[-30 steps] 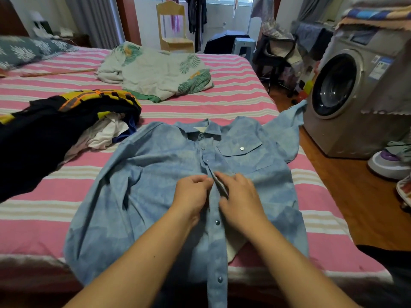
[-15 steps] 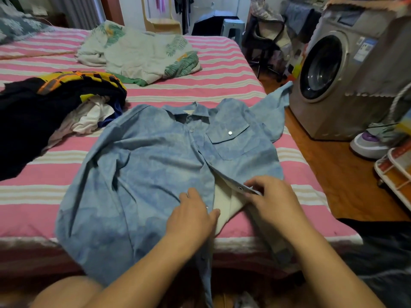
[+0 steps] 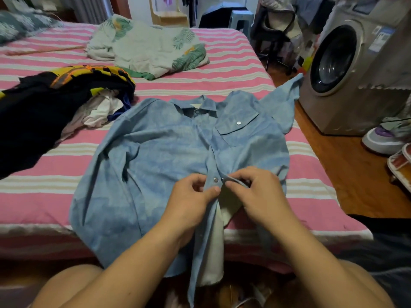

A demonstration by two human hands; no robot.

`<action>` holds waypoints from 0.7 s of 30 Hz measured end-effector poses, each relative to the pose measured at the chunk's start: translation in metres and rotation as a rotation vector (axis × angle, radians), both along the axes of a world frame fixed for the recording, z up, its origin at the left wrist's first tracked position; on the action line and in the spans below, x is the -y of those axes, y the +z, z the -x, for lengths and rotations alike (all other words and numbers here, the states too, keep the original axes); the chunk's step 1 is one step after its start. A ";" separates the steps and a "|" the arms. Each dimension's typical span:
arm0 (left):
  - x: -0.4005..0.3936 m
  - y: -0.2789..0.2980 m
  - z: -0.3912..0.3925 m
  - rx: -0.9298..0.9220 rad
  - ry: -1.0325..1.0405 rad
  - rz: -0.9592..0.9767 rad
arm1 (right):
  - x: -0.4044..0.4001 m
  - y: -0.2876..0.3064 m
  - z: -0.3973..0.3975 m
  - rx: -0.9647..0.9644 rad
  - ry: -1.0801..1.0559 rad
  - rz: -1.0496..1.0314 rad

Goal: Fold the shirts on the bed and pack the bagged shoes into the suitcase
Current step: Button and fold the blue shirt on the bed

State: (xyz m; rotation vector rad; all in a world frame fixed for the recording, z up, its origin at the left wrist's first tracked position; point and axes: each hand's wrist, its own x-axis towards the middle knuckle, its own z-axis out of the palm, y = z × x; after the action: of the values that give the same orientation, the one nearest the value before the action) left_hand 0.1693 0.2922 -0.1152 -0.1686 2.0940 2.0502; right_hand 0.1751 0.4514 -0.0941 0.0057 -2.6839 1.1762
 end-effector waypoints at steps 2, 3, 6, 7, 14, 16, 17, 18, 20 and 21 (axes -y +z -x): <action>-0.001 0.001 -0.001 0.000 0.008 -0.013 | 0.005 -0.005 0.000 -0.016 0.012 -0.084; -0.001 0.002 -0.001 0.007 0.011 -0.016 | 0.007 -0.006 0.000 -0.030 0.010 -0.098; 0.000 0.004 -0.003 -0.014 -0.006 0.038 | 0.009 -0.009 -0.001 -0.107 -0.002 -0.138; 0.000 0.004 -0.003 -0.044 -0.017 0.101 | 0.010 -0.009 -0.001 -0.127 0.001 -0.140; -0.002 0.000 -0.003 -0.172 0.009 0.406 | 0.011 -0.012 -0.004 -0.127 0.047 -0.170; -0.002 -0.002 -0.003 -0.195 0.014 0.453 | 0.012 -0.011 -0.005 -0.126 0.076 -0.218; -0.002 -0.003 -0.004 -0.213 0.017 0.488 | 0.013 -0.011 -0.006 -0.134 0.088 -0.256; -0.002 -0.003 -0.005 -0.242 0.019 0.530 | 0.013 -0.011 -0.007 -0.145 0.092 -0.294; -0.003 -0.005 -0.006 -0.303 0.013 0.612 | 0.014 -0.011 -0.010 -0.166 0.089 -0.360; -0.004 -0.007 -0.006 -0.318 0.007 0.636 | 0.015 -0.012 -0.012 -0.172 0.092 -0.390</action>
State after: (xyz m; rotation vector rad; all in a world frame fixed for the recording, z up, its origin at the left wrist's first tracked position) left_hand 0.1755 0.2965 -0.1224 0.0649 2.8815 1.4120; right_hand 0.1868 0.4367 -0.1057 0.2794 -2.7317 0.6226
